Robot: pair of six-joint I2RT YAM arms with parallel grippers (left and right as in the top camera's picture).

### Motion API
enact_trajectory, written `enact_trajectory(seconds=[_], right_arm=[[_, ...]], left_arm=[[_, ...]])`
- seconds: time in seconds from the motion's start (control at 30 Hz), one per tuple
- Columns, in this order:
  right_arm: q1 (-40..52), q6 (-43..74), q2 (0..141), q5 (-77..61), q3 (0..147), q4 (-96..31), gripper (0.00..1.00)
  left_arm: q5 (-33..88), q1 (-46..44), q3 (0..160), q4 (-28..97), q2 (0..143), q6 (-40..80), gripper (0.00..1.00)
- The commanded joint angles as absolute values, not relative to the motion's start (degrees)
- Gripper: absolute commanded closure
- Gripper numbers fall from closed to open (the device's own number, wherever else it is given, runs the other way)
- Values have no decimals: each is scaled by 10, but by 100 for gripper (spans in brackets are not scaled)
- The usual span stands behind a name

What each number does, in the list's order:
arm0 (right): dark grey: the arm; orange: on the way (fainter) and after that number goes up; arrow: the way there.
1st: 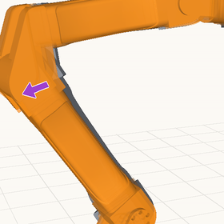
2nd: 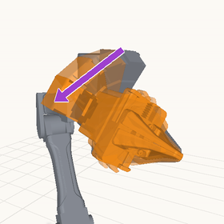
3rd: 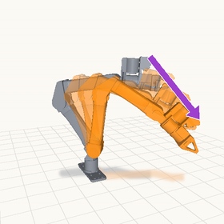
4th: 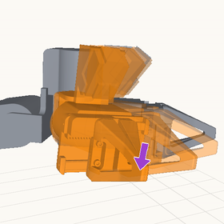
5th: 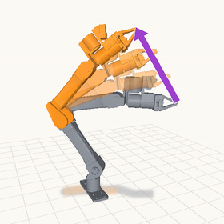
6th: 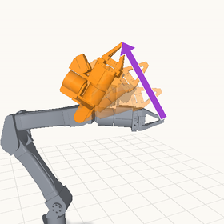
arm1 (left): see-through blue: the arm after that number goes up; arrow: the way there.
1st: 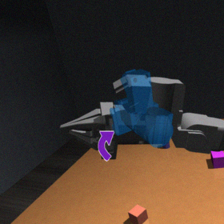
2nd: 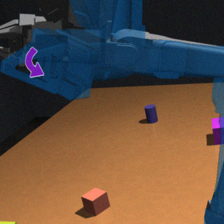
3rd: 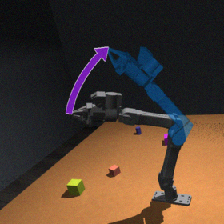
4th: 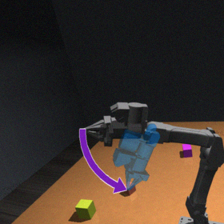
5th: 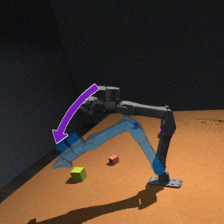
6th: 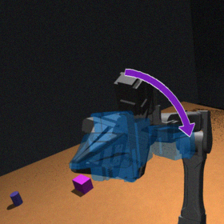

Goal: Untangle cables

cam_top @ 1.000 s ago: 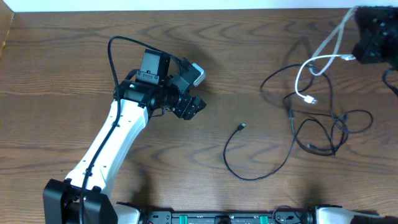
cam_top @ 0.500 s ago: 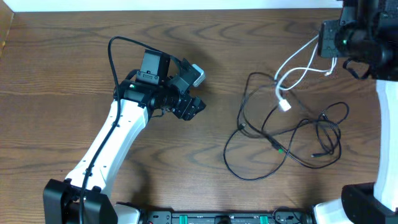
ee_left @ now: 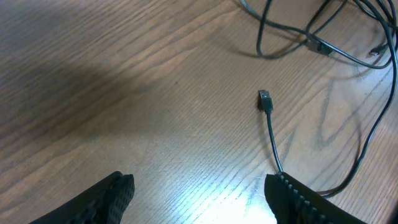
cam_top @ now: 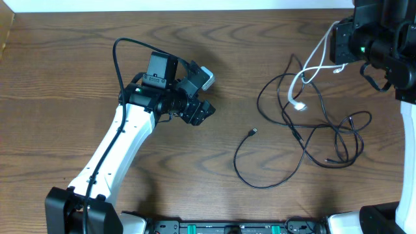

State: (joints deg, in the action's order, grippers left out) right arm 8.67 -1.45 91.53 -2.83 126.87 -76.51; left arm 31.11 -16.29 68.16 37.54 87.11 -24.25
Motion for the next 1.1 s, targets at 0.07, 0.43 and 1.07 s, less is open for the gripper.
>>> enact_trajectory(seconds=[0.07,0.43,1.07], right_arm=[[103,-37,910,-68,1275,-772,79],[117,-42,910,-62,1275,-785,99],[117,152,923,-8,949,-709,46]], left_arm=[[306,-165,678,377,871,-246,27],[306,-165,678,377,871,-246,27],[306,-165,678,377,871,-246,27]])
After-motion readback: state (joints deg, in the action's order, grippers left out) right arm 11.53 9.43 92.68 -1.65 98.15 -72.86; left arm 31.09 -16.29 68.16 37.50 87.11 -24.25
